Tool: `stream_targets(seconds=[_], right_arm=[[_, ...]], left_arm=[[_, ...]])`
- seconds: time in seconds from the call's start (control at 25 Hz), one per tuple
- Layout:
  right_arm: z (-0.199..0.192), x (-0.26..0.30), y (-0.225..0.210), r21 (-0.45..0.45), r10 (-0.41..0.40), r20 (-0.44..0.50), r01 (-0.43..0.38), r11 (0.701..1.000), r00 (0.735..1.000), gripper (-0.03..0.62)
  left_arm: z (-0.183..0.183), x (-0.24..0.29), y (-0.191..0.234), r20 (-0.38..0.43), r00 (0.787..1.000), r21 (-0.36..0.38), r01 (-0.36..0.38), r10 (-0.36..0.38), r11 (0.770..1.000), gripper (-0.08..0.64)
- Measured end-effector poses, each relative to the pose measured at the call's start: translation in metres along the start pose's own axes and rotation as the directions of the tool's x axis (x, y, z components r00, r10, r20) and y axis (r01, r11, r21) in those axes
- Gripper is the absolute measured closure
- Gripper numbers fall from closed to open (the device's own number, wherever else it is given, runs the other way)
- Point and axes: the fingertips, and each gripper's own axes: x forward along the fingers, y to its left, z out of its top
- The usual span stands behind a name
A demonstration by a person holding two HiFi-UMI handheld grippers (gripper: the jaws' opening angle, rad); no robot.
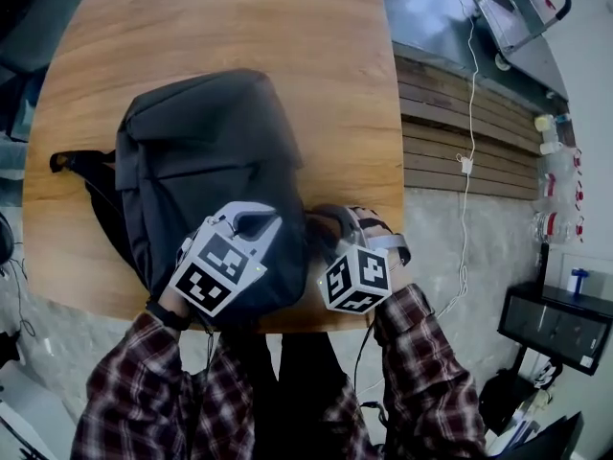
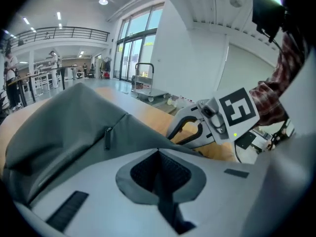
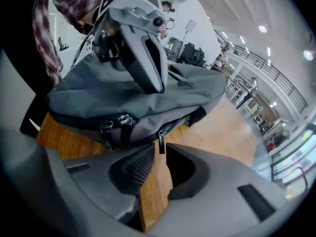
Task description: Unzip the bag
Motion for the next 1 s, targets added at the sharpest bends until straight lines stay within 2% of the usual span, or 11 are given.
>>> stream_targets(seconds=[0.12, 0.2, 0.28, 0.4, 0.52, 0.64, 0.72, 0.8, 0.88, 1.0], right_arm=[[-0.001, 0.010, -0.003, -0.079, -0.024, -0.016, 0.022, 0.997, 1.000, 0.531], [0.001, 0.013, -0.007, -0.133, -0.053, -0.013, 0.050, 0.990, 0.999, 0.532], [0.004, 0.010, -0.010, -0.130, -0.067, 0.017, 0.068, 0.989, 0.998, 0.554], [0.006, 0.002, -0.013, -0.026, -0.030, 0.070, 0.032, 0.999, 0.997, 0.575], [0.005, 0.005, -0.011, -0.015, 0.005, 0.075, -0.004, 1.000, 0.997, 0.577], [0.006, 0.005, -0.008, 0.060, 0.069, 0.069, -0.073, 0.995, 0.995, 0.579], [0.004, 0.003, -0.010, 0.148, 0.104, 0.064, -0.113, 0.983, 0.992, 0.580], [-0.001, -0.001, -0.009, 0.219, 0.125, 0.047, -0.132, 0.967, 0.991, 0.580], [-0.008, -0.010, -0.001, 0.270, 0.133, 0.022, -0.134, 0.954, 0.991, 0.580], [-0.014, -0.029, 0.011, 0.361, 0.119, 0.006, -0.113, 0.926, 0.993, 0.581]], left_arm=[[-0.001, 0.008, 0.000, -0.019, 0.999, 0.022, 0.029, -0.028, 0.999, 0.551], [-0.002, 0.010, 0.001, -0.018, 0.999, 0.009, 0.042, -0.042, 0.999, 0.551], [-0.003, 0.009, 0.002, -0.012, 0.999, -0.012, 0.050, -0.050, 0.999, 0.551], [-0.002, 0.009, 0.003, -0.003, 0.998, -0.027, 0.058, -0.058, 0.998, 0.551], [-0.001, 0.010, 0.001, -0.011, 0.998, 0.001, 0.062, -0.061, 0.998, 0.551], [0.003, 0.010, -0.001, -0.041, 0.997, 0.119, 0.066, -0.062, 0.991, 0.551], [0.006, 0.016, 0.002, -0.082, 0.994, 0.213, 0.092, -0.076, 0.973, 0.551], [0.007, 0.023, 0.005, -0.109, 0.988, 0.259, 0.133, -0.107, 0.957, 0.551], [0.012, 0.028, 0.008, -0.099, 0.987, 0.255, 0.149, -0.127, 0.956, 0.551], [0.026, 0.034, 0.015, -0.056, 0.990, 0.186, 0.141, -0.133, 0.972, 0.551]])
